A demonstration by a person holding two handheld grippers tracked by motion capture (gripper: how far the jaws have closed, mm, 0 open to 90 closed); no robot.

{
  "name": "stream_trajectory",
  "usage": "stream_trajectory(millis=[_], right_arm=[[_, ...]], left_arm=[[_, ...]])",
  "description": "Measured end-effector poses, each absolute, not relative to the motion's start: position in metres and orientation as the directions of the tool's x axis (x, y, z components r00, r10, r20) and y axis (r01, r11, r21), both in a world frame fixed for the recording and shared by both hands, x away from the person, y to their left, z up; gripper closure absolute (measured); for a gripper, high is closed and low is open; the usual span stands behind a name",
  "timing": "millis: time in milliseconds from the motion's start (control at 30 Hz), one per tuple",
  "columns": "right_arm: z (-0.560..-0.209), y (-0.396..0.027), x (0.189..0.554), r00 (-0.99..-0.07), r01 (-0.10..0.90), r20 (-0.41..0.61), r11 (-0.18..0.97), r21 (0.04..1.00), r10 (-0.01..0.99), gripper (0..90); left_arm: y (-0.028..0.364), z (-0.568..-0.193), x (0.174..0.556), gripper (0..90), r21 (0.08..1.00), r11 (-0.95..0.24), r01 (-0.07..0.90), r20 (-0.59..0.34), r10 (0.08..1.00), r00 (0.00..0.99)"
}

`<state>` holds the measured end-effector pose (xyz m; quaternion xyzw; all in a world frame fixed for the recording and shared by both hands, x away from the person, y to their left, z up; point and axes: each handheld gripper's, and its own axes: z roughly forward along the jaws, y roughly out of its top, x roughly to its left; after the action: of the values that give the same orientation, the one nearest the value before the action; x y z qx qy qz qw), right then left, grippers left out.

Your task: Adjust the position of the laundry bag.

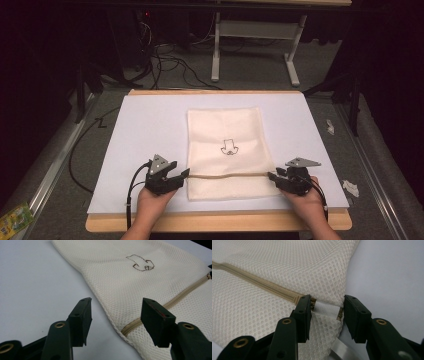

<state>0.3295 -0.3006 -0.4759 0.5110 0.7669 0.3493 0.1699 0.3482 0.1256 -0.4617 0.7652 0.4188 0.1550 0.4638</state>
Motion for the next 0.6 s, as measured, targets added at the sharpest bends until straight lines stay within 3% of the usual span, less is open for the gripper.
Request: stream_trajectory(millis=[200, 433, 600], right_arm=[[-0.469, -0.316, 0.325, -0.415, 0.65, 0.176, 0.155, 0.744, 0.893, 63.8], [-0.476, -0.305, 0.33, -0.419, 0.665, 0.105, 0.226, 0.711, 0.902, 62.7], [-0.476, -0.305, 0.33, -0.429, 0.673, 0.122, 0.226, 0.704, 0.895, 75.1]], left_arm=[[0.126, -0.461, 0.348, 41.4, 0.85, -0.216, 0.481, -0.139, 0.788, 0.6], [0.124, -0.462, 0.348, 42.0, 0.848, -0.209, 0.486, -0.151, 0.785, 0.601], [0.123, -0.463, 0.349, 41.5, 0.839, -0.202, 0.506, -0.175, 0.78, 0.601]])
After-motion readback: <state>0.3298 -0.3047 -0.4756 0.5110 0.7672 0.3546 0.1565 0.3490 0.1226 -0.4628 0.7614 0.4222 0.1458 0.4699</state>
